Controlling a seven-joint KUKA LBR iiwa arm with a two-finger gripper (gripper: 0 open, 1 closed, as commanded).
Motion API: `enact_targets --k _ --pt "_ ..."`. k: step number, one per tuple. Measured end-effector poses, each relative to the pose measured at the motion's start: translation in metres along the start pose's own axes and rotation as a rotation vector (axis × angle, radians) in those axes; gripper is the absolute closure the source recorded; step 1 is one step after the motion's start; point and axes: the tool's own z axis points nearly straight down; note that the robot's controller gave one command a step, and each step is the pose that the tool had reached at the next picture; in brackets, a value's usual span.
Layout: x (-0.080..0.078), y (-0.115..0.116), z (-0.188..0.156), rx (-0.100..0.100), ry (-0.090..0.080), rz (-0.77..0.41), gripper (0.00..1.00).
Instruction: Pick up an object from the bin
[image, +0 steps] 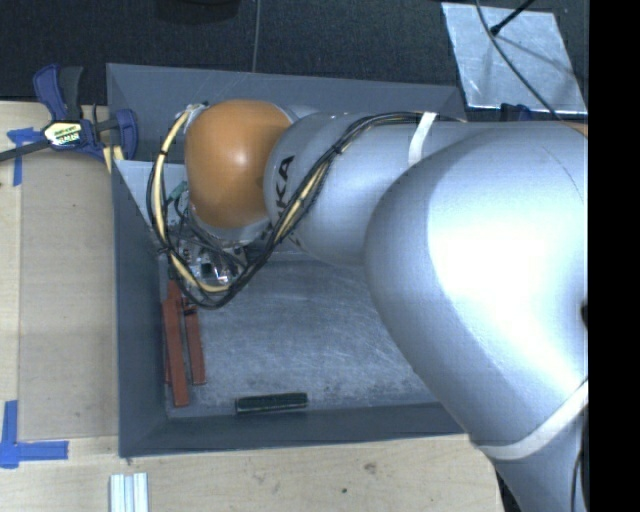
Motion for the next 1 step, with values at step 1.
enact_targets --k 1 --pt "0.0045 -0.0081 -0.0006 -0.002 -0.003 -0.062 1.00"
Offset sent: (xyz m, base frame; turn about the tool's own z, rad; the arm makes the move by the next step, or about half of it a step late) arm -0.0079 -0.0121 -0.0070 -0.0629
